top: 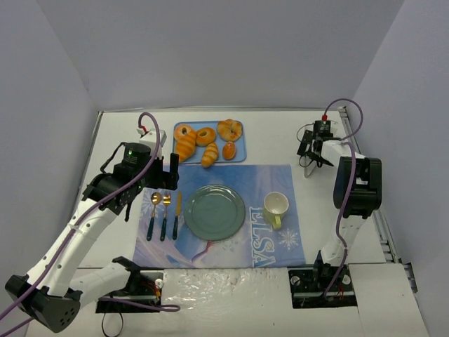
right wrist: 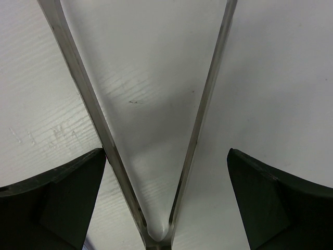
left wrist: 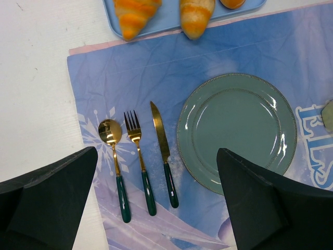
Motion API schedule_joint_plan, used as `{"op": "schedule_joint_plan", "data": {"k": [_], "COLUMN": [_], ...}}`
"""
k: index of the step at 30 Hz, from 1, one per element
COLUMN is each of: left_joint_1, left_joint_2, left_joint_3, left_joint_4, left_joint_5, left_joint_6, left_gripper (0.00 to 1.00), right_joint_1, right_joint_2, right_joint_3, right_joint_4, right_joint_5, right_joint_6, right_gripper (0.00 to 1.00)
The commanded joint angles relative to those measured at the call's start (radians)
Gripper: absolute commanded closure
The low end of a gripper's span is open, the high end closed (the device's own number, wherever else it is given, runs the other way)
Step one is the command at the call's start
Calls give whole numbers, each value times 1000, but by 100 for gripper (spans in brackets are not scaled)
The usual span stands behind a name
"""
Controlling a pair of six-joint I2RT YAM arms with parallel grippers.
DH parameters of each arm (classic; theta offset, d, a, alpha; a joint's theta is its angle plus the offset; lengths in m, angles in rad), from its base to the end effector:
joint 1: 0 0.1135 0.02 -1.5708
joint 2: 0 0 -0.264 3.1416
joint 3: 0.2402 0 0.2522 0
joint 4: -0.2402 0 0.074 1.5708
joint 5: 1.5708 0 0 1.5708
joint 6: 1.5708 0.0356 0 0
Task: Place the bread
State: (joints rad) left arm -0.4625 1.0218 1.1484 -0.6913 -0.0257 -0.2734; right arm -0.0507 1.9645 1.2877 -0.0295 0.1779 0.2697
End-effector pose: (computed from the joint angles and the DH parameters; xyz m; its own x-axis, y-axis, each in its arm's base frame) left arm 0.1886 -0.0930 0.3705 -0.5763 -0.0143 -0.8171 0.2815 0.9352 -0.2148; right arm 0.4319 -0.0282 0.1799 -0.5756 0.2918 -0.7639 0.3504 0.9321 0.0920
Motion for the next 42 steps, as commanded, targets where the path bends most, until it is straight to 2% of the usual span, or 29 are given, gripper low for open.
{"op": "schedule_joint_plan", "data": {"k": [1,6,15,23,26,35,42], "left_joint_1": [8,7,7,7,7,7,8], "left_joint_2": [-2,0,8,10,7,3,0], "left_joint_3": [22,20,20,20,20,20,20], "left_joint_4": [49,50,49,49,49,49,47], "left_joint_5": [4,3,3,0,0,-2,-6], "left_joint_6": [-10,-10,-10,-10,-9,-7,-7], "left_gripper": [3,3,3,3,3,3,3], "right_joint_1": [-4,-5,-7,-14,-15,-14,3], "right_joint_2": [19,53,87,106,107,81,3], "right_joint_3": [15,-8,-2,6,3,-19,-38], "right_joint_4": [58,104,112,117,118,120,112], "right_joint_5": [-14,-68,-55,-56,-59,-70,-43], "right_joint_6": [11,29,41,49,53,67,71], "right_gripper": [0,0,0,5,12,46,50]}}
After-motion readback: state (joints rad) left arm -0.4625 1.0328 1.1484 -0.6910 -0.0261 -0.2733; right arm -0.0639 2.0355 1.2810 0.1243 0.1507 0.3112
